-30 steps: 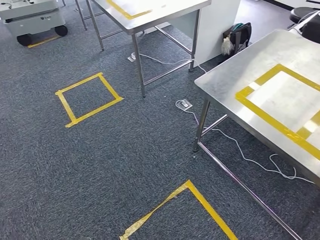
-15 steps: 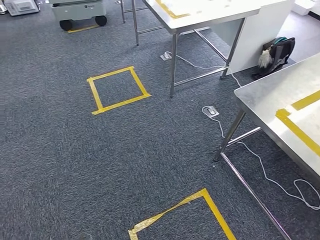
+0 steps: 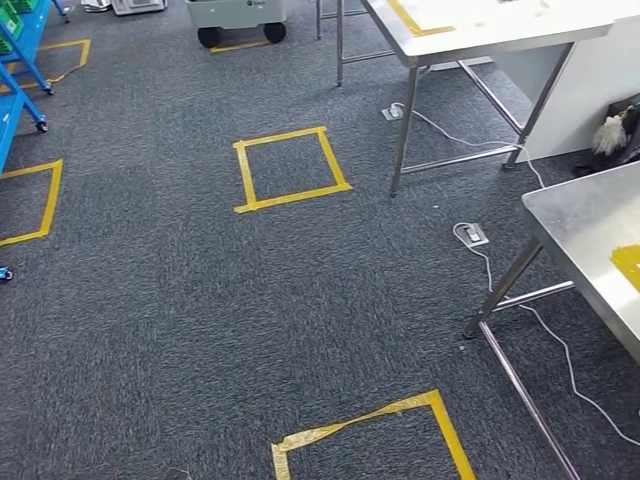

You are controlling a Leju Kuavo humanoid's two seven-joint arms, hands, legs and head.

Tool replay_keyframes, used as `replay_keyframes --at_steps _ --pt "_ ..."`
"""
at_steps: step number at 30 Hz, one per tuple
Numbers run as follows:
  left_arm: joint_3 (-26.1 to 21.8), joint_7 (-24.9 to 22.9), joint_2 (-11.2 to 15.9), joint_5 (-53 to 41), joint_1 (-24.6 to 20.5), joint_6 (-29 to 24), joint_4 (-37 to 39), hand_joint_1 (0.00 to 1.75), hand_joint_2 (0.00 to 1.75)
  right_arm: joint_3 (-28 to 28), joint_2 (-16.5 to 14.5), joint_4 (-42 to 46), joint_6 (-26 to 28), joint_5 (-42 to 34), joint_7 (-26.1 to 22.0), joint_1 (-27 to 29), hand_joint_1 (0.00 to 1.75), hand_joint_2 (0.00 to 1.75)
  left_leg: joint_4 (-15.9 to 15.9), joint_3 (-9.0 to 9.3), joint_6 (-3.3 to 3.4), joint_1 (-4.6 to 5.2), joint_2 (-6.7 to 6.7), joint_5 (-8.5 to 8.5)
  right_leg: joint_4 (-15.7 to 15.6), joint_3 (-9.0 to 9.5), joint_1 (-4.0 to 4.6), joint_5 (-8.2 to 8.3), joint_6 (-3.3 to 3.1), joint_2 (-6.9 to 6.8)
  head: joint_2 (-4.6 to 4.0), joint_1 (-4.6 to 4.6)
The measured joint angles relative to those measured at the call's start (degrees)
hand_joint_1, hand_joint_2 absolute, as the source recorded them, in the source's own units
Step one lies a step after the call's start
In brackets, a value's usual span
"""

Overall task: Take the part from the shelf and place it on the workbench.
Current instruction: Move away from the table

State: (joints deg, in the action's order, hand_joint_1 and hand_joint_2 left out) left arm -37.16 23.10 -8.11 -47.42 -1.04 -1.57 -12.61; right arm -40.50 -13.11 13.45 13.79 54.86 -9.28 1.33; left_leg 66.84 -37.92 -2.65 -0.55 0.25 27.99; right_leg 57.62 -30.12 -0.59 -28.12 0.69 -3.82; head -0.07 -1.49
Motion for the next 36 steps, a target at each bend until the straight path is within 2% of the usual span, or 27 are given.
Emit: replay_keyframes --at_steps 2,3,4,6,7,8,10,11,12,13,14,15,17,18,19,21,22,23,25,26,27,28,29,30,32,34,36 --pt "0.0 0.1 -0.1 0.0 -0.2 0.0 0.0 0.00 0.00 0.0 0.0 0.0 0.0 0.0 0.0 0.0 0.00 0.00 -7.2 4.03 0.15 0.11 2.60 -2.47 0.2 0.02 0.26 -0.37 0.55 -1.13 0.00 -0.08" --pt "0.0 0.1 -0.1 -0.1 -0.3 0.0 0.0 0.00 0.00 0.0 0.0 0.0 0.1 0.0 0.0 0.0 0.00 0.00 -9.2 5.12 0.45 0.23 3.47 -2.85 0.2 0.02 0.41 -0.57 0.88 -1.68 0.00 -0.04" --pt "0.0 0.2 -0.1 -0.1 -0.4 0.0 0.0 0.00 0.00 0.0 0.1 0.0 0.1 0.0 0.0 0.0 0.00 0.00 -10.1 5.48 0.83 0.41 3.70 -2.78 0.2 0.15 0.54 -0.73 1.23 -2.25 0.00 -0.01" --pt "0.0 0.3 -0.1 -0.2 -0.3 0.1 0.0 0.00 0.00 0.0 0.1 0.0 0.2 0.0 -0.1 -0.2 0.00 0.00 -10.3 5.40 1.75 0.50 2.30 -2.81 0.1 0.67 0.36 -0.98 1.92 -3.02 0.00 0.12" --pt "0.0 0.3 0.0 -0.2 -0.2 0.1 0.0 0.00 0.00 0.0 0.1 0.0 0.2 0.0 -0.1 -0.3 0.00 0.00 -10.4 5.43 2.16 0.46 1.68 -2.92 0.6 0.67 0.20 -1.53 2.22 -2.28 0.00 0.19" --pt "0.0 0.3 0.0 -0.2 -0.2 0.1 0.0 0.00 0.00 0.0 0.1 0.0 0.2 0.0 -0.2 -0.3 0.00 0.00 -10.5 5.47 2.54 0.38 1.09 -3.06 2.3 0.05 0.07 -2.63 2.44 -0.90 0.00 0.31" --pt "0.0 0.4 0.0 -0.2 -0.3 0.2 0.0 0.00 0.00 0.0 0.1 -0.1 0.2 0.0 -0.3 -0.2 0.00 0.00 -10.6 5.44 3.11 0.35 -0.15 -3.25 9.5 -3.22 0.01 -6.31 2.55 2.50 0.00 0.62" --pt "0.0 0.5 0.0 -0.2 -0.3 0.2 0.0 0.00 0.00 0.0 0.1 -0.1 0.2 0.0 -0.3 -0.2 0.00 0.00 -10.6 5.39 3.24 0.41 -0.91 -3.29 13.7 -5.34 0.05 -7.95 2.52 3.35 0.00 0.71" --pt "0.0 0.6 0.0 -0.2 -0.3 0.2 0.0 0.00 0.00 0.0 0.1 -0.1 0.2 0.0 -0.3 -0.1 0.00 0.00 -10.6 5.36 3.31 0.48 -1.74 -3.32 16.8 -7.06 0.09 -8.72 2.46 3.72 0.00 0.75" --pt "0.0 0.6 -0.1 -0.2 -0.3 0.2 0.0 0.00 0.00 0.0 0.1 -0.1 0.2 0.0 -0.3 0.0 0.00 0.00 -10.6 5.37 3.32 0.52 -2.59 -3.33 17.8 -7.88 0.11 -8.30 2.36 3.87 0.00 0.79" --pt "0.0 0.7 0.0 -0.2 -0.3 0.2 0.0 0.00 0.00 0.0 0.1 -0.1 0.2 0.0 -0.3 0.0 0.00 0.00 -10.5 5.42 3.30 0.54 -3.44 -3.34 16.2 -7.47 0.10 -6.69 2.24 4.05 0.00 0.78" --pt "0.0 0.8 0.0 -0.2 -0.3 0.2 0.0 0.00 0.00 0.0 0.1 -0.1 0.2 0.1 -0.4 0.0 0.00 0.00 -10.5 5.48 3.23 0.52 -4.30 -3.36 12.6 -6.06 0.04 -4.37 2.11 4.60 0.00 0.79" --pt "0.0 0.9 -0.1 -0.3 -0.3 0.2 0.0 0.00 0.00 0.0 0.2 -0.2 0.2 0.1 -0.4 -0.1 0.00 0.00 -10.3 5.39 2.86 0.55 -5.90 -3.40 4.5 -2.68 -0.30 -0.86 1.92 7.50 0.00 0.78" --pt "0.0 0.9 -0.1 -0.3 -0.4 0.2 0.0 0.00 0.00 0.0 0.2 -0.2 0.2 0.1 -0.4 -0.1 0.00 0.00 -10.3 5.23 2.54 0.56 -6.55 -3.44 2.2 -1.68 -0.41 -0.16 1.79 8.62 0.00 0.76" --pt "0.0 0.9 -0.1 -0.3 -0.3 0.2 0.0 0.00 0.00 0.0 0.2 -0.2 0.2 0.1 -0.4 -0.1 0.00 0.00 -10.3 5.00 2.13 0.51 -7.16 -3.56 1.2 -1.21 -0.40 -0.09 1.59 9.24 0.00 0.75" --pt "0.0 0.9 0.0 -0.3 -0.2 0.2 0.1 0.00 0.00 0.0 0.2 -0.2 0.2 0.1 -0.4 -0.2 0.00 0.00 -10.4 4.59 1.32 0.25 -8.13 -3.91 1.0 -0.97 -0.23 0.17 0.88 8.03 0.00 0.74" --pt "0.0 0.9 0.0 -0.3 -0.1 0.2 0.1 0.00 0.00 0.0 0.2 -0.2 0.2 0.1 -0.4 -0.2 0.00 0.00 -10.1 4.32 1.01 0.23 -7.53 -3.71 0.9 -0.84 -0.21 0.39 0.48 7.33 0.00 0.69" --pt "0.0 0.9 0.0 -0.3 -0.1 0.2 0.1 0.00 0.00 0.0 0.2 -0.2 0.2 0.2 -0.5 -0.2 0.00 0.00 -8.9 3.69 0.75 0.28 -6.19 -2.82 0.7 -0.83 -0.24 0.57 0.13 6.54 0.00 0.49" --pt "0.0 0.9 0.0 -0.4 -0.2 0.2 0.1 0.00 0.00 0.0 0.2 -0.2 0.1 0.2 -0.5 0.0 0.00 0.00 -2.8 0.82 0.35 0.41 -2.59 0.83 0.5 -0.88 -0.17 0.68 -0.31 4.77 0.00 0.11" --pt "0.0 0.9 0.0 -0.4 -0.4 0.2 0.1 0.00 0.00 -0.1 0.2 -0.2 0.1 0.2 -0.5 0.0 0.00 0.00 1.4 -1.17 0.15 0.35 -1.57 2.85 0.5 -0.95 -0.08 0.65 -0.44 3.77 0.00 -0.03" --pt "0.0 0.9 -0.1 -0.5 -0.4 0.2 0.1 0.00 0.00 -0.1 0.2 -0.2 0.1 0.2 -0.5 0.1 0.00 0.00 4.7 -2.72 -0.01 0.27 -1.13 4.11 0.5 -1.01 -0.02 0.61 -0.49 2.78 0.00 -0.02" --pt "0.0 0.9 -0.1 -0.5 -0.4 0.2 0.1 0.00 0.00 -0.1 0.3 -0.2 0.0 0.2 -0.5 0.1 0.00 0.00 6.3 -3.36 -0.13 0.19 -0.94 4.30 0.5 -1.04 0.00 0.57 -0.51 1.85 0.00 -0.02" --pt "0.0 0.9 -0.1 -0.6 -0.3 0.2 0.1 0.00 0.00 -0.1 0.3 -0.2 0.0 0.2 -0.5 0.0 0.00 0.00 5.5 -2.82 -0.20 0.13 -0.78 3.36 0.5 -1.04 0.00 0.54 -0.48 1.05 0.00 -0.03" --pt "0.0 0.9 -0.1 -0.7 -0.2 0.2 0.1 0.00 0.00 -0.1 0.3 -0.2 0.0 0.2 -0.5 -0.1 0.00 0.00 2.5 -1.11 -0.21 0.09 -0.37 1.61 0.5 -0.98 -0.02 0.48 -0.40 0.35 0.00 -0.03" --pt "0.0 1.0 0.0 -0.9 -0.3 0.1 0.1 0.00 0.00 -0.1 0.3 -0.2 -0.1 0.2 -0.7 -0.1 0.00 0.00 -5.7 3.49 0.00 0.21 2.38 -1.64 0.6 -0.76 0.16 0.20 0.02 -0.88 0.00 -0.09" --pt "0.0 1.0 -0.1 -1.0 -0.5 0.0 0.1 0.00 0.00 -0.2 0.3 -0.2 -0.3 0.2 -1.0 -0.2 0.00 0.00 -10.0 5.76 0.67 0.48 4.26 -2.63 0.6 -0.43 0.48 -0.11 0.65 -1.99 0.00 0.07" --pt "0.0 1.0 -0.1 -1.1 -0.5 0.0 0.1 0.00 0.00 -0.2 0.3 -0.2 -0.4 0.2 -1.3 -0.3 0.00 0.00 -10.4 5.75 1.55 0.67 3.19 -2.60 0.3 0.12 0.48 -0.25 1.34 -3.16 0.00 0.22"
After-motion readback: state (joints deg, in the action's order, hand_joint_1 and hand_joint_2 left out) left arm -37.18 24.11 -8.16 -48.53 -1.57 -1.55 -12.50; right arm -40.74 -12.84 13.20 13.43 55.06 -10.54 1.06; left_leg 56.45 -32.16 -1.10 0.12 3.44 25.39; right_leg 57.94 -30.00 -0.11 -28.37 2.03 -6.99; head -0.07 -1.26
